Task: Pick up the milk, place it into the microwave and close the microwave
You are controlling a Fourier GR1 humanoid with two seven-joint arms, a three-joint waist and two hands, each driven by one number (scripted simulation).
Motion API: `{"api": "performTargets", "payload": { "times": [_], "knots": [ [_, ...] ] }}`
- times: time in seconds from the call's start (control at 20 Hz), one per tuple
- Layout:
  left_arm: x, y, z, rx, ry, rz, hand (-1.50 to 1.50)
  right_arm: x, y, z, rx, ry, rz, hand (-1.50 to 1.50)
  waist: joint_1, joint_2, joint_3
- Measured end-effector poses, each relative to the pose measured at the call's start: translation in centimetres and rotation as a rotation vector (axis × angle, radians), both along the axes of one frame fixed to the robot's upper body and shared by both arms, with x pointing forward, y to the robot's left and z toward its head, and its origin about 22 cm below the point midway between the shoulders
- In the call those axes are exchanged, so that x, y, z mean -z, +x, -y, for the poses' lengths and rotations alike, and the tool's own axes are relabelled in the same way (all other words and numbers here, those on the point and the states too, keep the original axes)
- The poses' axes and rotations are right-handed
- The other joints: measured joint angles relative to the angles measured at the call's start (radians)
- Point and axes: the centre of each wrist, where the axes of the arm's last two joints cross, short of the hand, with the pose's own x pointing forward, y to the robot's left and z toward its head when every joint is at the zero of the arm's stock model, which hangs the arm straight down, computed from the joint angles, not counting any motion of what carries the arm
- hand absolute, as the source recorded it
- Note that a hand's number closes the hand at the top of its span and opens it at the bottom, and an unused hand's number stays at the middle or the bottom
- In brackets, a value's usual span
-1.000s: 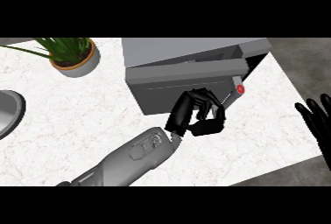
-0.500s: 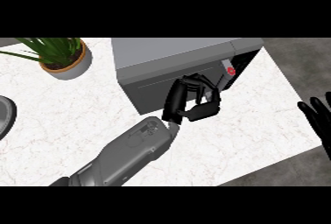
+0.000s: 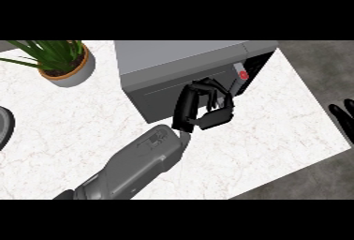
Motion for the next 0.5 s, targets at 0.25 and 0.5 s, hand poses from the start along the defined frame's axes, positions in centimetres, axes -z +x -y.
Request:
{"api": "performTargets", "payload": {
  "times": [0.25,0.5],
  "knots": [
    [0.1,0.0,0.0,-0.003,-0.016,0.025,1.50,-0.7,0.2,0.2,-0.007,0.007,0.011,-1.50,-0.002,0.003,0.001],
    [0.3,0.0,0.0,-0.013,-0.032,0.036,1.50,-1.2,0.3,0.5,-0.011,0.013,0.007,-1.50,-0.007,0.003,0.002]
  ]
}}
